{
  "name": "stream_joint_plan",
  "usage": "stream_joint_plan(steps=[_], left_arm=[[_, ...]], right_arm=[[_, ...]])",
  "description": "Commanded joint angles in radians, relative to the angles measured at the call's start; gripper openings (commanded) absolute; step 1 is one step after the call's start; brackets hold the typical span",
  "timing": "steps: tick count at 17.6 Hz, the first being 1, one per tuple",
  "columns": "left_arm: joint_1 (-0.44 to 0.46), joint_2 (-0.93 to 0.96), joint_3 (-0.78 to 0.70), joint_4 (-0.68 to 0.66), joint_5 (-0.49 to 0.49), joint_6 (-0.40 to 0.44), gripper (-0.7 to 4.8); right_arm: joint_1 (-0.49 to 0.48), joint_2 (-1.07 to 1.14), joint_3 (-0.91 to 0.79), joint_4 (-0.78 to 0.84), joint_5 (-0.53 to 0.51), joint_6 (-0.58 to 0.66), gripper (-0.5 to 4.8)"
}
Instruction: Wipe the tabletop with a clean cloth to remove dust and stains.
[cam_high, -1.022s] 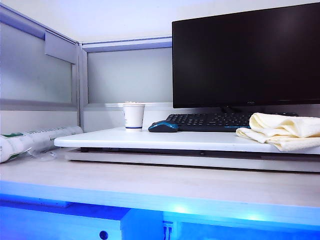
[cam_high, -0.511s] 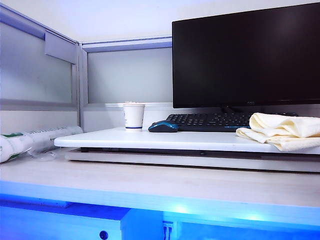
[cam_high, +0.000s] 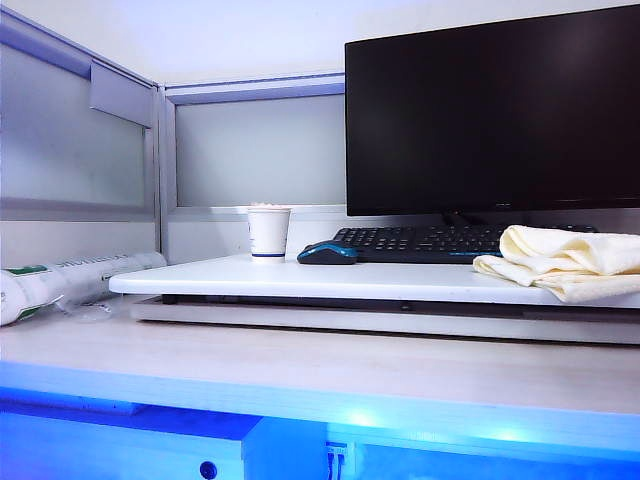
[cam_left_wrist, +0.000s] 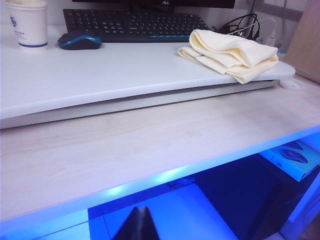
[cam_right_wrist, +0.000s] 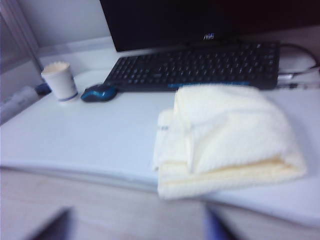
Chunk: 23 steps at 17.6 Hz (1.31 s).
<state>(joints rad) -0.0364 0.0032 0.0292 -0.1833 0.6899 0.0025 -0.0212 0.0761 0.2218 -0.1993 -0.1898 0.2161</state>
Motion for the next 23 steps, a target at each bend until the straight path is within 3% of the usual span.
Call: stream_joint_plan(steps=[1,4,8,18,23], left_arm=[[0.0,0.0,0.0,-0.017,0.014,-0.003,-0.05],[0.0,0.0,-0.001,-0.017,0.014,-0.003,-0.05],[0.0,0.0,0.0,-0.017,0.014,-0.003,-0.05],[0.0,0.0,0.0,-0.013,0.013,-0.003,-0.05],[0.0,0.0,0.0,-0.01,0.014,-0.004,-0.05]], right_arm=[[0.001,0.131,0.085,0.019,0.016,0.002,4.79],[0.0,0.348,0.205,0.033,0.026,-0.005,4.79],[-0.022,0.673,0.387,0.053,0.172,-0.059,4.79],[-0.093,1.329,0.743,0.066,0.132,-0.06,4.79],[-0.117,1.51,0.797,0.07,0.147,-0.06,4.79]])
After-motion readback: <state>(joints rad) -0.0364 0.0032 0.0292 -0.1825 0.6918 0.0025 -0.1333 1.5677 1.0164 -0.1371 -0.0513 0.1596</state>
